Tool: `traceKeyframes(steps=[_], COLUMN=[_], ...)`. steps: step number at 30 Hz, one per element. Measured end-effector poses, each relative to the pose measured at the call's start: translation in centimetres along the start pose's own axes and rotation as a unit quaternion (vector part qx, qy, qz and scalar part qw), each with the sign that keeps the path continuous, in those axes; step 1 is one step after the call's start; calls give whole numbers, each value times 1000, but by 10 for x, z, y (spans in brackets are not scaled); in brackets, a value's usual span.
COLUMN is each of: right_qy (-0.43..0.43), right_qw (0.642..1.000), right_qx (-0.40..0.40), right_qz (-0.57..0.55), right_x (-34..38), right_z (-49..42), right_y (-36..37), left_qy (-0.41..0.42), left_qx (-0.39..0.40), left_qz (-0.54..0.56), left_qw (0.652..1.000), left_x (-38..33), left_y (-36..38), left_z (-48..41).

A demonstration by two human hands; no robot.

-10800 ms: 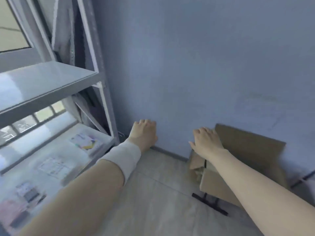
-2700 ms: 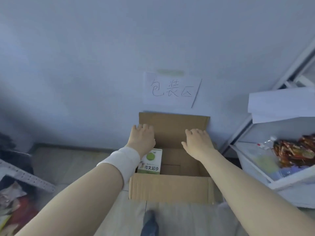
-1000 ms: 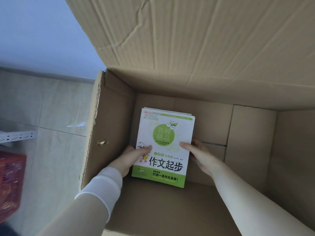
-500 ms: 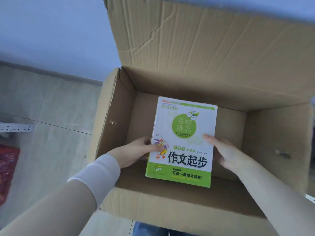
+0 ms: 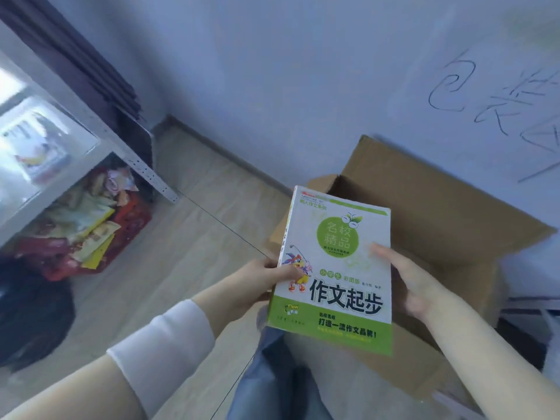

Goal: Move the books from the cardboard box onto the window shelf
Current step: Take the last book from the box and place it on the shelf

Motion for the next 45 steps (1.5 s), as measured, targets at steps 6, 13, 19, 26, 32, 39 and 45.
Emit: traceKeyframes(steps=[6,13,19,26,32,39,45], right_qy=[-12,-53,-122,-256,-406,-469,-431], right_qw=[988,948,914,863,782,693,705], right_qx=[60,157,217,304,379,459,486], right_qz=[144,273,322,310,283,298,285], right_x=[40,92,152,269,343,363,356], right_z=[33,4,-24,-39,-62,-117,-151], right_y=[163,376,529,712,852,937,939], left_qy=[58,148,212,311,329,302,297], left_qx=[-56,-145,-205,-330,-482,-602,-560], left_qz=[94,189,206,191,141,37,31], left_qw=[992,960,933,871,800,738,773], left_x=[33,47,22,-63,-131,-137,-121], left_y=[-108,-265,-391,-538,-650,-739,-764], left_z=[122,214,267,313,356,349,325])
Point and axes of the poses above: each hand's wrist, its own z-axis away from the middle knuckle, its own y-axis out of the palm, x = y × z, the point moved 1 cm from there along -z, towards the middle knuckle, and after that the axes turned 2 degrees about -y, right-handed, at the moved point
